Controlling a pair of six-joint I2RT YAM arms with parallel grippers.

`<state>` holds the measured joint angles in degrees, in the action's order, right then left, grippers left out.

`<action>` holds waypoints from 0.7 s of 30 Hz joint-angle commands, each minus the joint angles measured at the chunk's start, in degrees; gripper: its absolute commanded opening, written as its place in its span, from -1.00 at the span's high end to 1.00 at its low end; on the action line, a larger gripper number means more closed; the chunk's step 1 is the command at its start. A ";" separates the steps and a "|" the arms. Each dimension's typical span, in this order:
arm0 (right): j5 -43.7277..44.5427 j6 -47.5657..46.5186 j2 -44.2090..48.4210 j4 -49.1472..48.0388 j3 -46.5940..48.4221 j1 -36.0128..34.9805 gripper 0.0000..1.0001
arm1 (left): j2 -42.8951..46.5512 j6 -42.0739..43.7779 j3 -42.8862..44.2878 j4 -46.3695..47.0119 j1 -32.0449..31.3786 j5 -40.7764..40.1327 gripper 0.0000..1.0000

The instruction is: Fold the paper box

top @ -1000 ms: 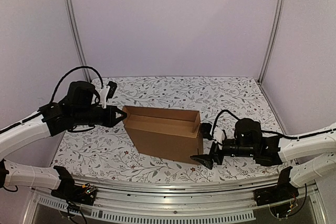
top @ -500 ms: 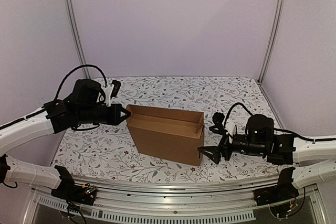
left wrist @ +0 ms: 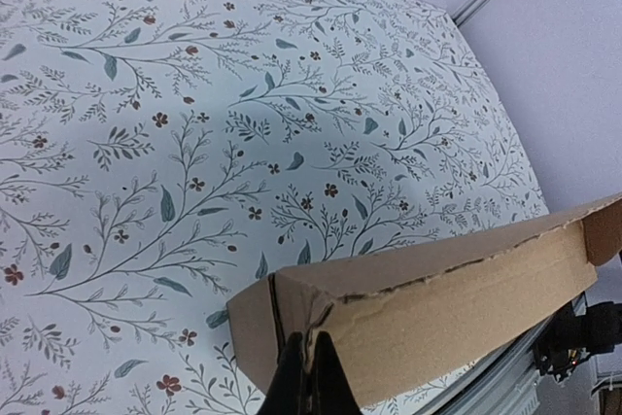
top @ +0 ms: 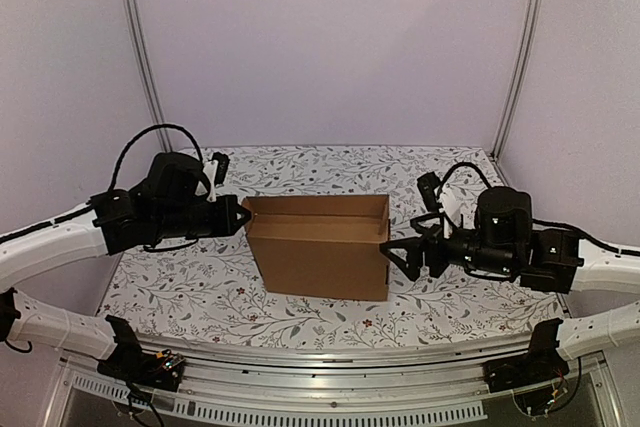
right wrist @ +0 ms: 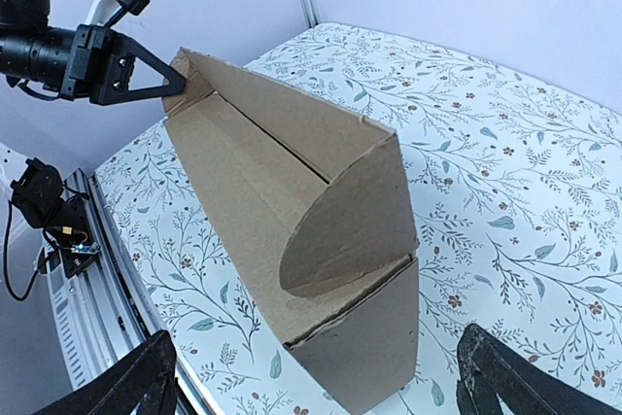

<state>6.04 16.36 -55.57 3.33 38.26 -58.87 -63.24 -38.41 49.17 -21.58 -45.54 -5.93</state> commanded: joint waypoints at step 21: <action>14.73 10.86 -12.31 13.71 18.01 -2.44 -0.21 | -0.98 -8.13 0.12 -8.29 -4.90 -7.76 1.00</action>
<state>19.27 26.17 -66.24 13.98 54.17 -60.66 -62.92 -45.32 49.47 -23.49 -49.23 -12.93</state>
